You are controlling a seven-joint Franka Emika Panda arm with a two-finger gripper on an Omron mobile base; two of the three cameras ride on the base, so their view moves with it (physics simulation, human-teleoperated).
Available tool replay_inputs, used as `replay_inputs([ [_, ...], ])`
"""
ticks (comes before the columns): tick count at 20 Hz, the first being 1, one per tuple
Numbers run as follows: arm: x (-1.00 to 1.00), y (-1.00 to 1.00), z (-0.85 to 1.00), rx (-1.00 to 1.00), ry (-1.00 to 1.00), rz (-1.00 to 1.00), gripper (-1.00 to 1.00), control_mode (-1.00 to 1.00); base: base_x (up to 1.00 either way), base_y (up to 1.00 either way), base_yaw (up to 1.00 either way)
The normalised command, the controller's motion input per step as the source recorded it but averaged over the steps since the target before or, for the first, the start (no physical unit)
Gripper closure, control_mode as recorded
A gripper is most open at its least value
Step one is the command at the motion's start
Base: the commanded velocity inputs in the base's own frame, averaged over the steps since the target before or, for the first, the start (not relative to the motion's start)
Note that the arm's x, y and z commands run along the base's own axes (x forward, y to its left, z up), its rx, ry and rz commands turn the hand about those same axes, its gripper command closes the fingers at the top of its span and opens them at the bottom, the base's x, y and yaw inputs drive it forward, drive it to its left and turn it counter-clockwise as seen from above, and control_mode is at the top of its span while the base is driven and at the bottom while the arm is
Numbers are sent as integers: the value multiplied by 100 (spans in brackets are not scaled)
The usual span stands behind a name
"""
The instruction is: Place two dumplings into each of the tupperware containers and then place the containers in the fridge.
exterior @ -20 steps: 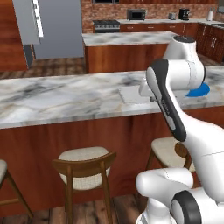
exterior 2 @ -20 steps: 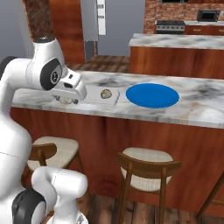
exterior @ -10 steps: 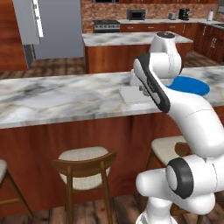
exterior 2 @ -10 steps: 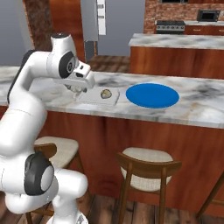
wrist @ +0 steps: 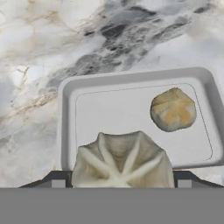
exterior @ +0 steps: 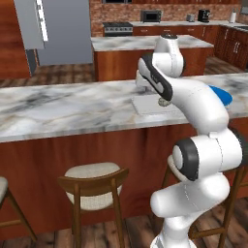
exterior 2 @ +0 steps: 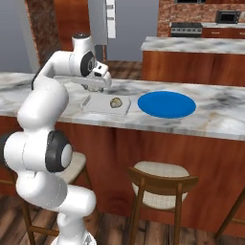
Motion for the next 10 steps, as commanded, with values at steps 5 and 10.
replay_inputs([
  [5, 63, 0, -43, 0, 4, 0, 100, -100, 0, 0, 0],
  [10, 25, 0, -54, 0, 4, 0, 100, -100, 0, 0, 0],
])
